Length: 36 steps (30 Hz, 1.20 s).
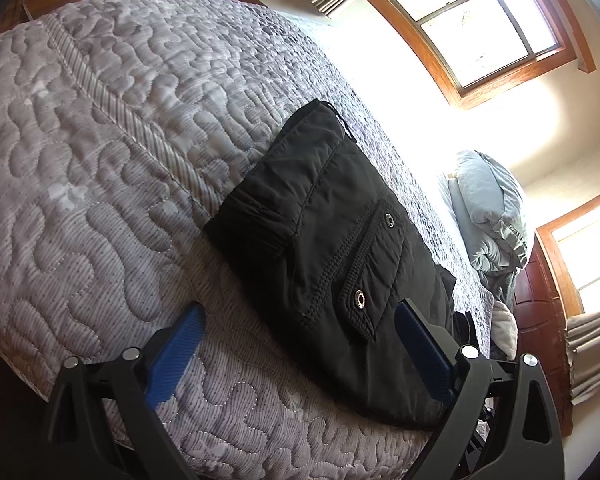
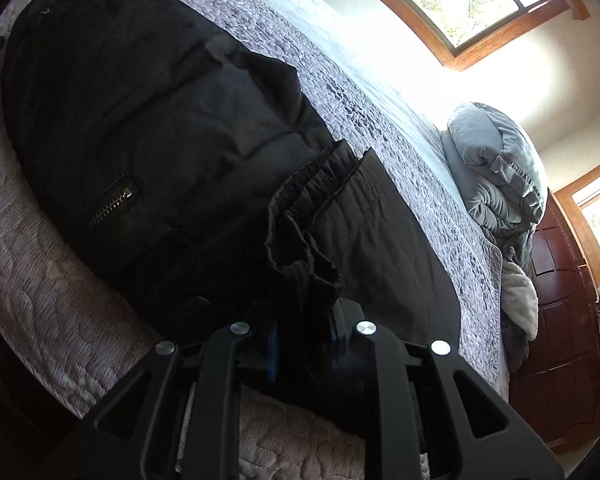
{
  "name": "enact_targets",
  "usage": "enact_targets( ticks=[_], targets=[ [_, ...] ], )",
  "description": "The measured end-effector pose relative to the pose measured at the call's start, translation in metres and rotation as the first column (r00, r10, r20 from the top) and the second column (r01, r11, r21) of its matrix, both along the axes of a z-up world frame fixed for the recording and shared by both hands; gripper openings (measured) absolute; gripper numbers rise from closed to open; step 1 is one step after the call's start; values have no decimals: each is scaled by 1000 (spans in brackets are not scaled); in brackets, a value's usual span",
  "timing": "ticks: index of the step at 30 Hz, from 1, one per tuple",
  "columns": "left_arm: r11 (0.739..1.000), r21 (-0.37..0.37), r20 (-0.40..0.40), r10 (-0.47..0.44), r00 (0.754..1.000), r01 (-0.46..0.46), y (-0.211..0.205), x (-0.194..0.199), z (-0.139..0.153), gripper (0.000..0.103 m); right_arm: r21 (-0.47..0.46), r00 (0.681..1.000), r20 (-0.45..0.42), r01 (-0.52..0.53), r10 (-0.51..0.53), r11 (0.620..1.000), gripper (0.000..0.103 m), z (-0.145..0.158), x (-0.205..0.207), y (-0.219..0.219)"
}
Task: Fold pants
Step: 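Lay the held leg ends over the pants and open the right tool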
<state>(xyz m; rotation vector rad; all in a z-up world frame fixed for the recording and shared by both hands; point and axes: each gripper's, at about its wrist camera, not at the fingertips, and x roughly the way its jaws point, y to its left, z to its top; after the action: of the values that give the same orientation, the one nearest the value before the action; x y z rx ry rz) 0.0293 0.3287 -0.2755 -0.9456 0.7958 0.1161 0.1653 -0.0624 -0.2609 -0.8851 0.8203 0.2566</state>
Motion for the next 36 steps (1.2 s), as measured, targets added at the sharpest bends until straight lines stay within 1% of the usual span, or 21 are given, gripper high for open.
enact_targets(
  ticks=[1,5,7,8,9,11,14,15,16,18,20,21,23,24,25,26,27,28,29,33,36],
  targets=[
    [1000,-2,1,0,1000,0,0,0,0,96,11,1000,-10,1,-1,1000,19,-1,0,0],
    [1000,-7,3,0,1000,1,1,0,0,96,125,994,-108,33,-20,992,35,4,6,-8],
    [1000,-11,6,0,1000,0,1,0,0,96,210,984,-175,53,-16,976,44,13,7,-12],
    [1000,-14,8,1,1000,-1,1,-1,0,96,259,978,-207,71,-16,963,50,21,9,-17],
    [1000,-17,10,2,1000,-2,2,-1,0,96,321,967,-255,97,-12,942,54,31,12,-22],
    [1000,-26,16,6,1000,-5,3,-2,-1,96,455,938,-348,167,2,875,59,51,21,-34],
    [999,-38,24,12,1000,-11,5,-4,-1,97,564,913,-406,275,-28,779,62,77,47,-51],
    [999,-41,26,13,1000,-11,5,-5,-1,97,567,907,-416,309,-59,764,62,81,57,-53],
    [999,-43,29,13,999,-11,5,-5,-1,97,532,904,-412,339,-113,776,62,81,67,-52],
    [999,-46,33,11,999,-10,5,-6,-1,97,469,891,-416,381,-181,797,62,75,82,-47],
    [999,-49,36,10,999,-8,6,-8,-1,97,435,870,-446,417,-211,798,60,62,93,-42],
    [999,-50,38,11,999,-9,8,-9,-2,97,407,864,-448,426,-230,808,60,56,98,-39],
    [998,-57,42,15,999,-12,10,-12,-1,97,347,867,-429,418,-254,839,55,45,102,-30],
    [998,-62,45,18,999,-15,12,-14,-2,97,329,859,-437,427,-265,842,51,40,103,-28],
    [998,-66,47,20,999,-17,14,-15,-2,97,324,847,-458,443,-271,836,36,36,104,-28],
    [997,-69,49,22,999,-18,15,-16,-2,97,325,835,-477,458,-275,828,25,33,104,-29],
    [997,-72,52,23,998,-19,16,-17,-2,97,329,826,-493,469,-275,820,22,32,102,-33],
    [997,-75,54,24,998,-20,17,-18,-2,97,339,821,-502,477,-272,811,13,32,101,-34],
    [997,-79,55,25,998,-21,18,-18,-3,97,353,817,-514,480,-263,803,7,33,101,-34],
    [996,-93,61,25,998,-19,22,-19,-4,98,384,825,-508,472,-246,793,3,45,93,-30],
    [995,-100,65,23,998,-17,23,-19,-4,98,396,817,-529,477,-230,785,3,46,89,-31]
  ],
)
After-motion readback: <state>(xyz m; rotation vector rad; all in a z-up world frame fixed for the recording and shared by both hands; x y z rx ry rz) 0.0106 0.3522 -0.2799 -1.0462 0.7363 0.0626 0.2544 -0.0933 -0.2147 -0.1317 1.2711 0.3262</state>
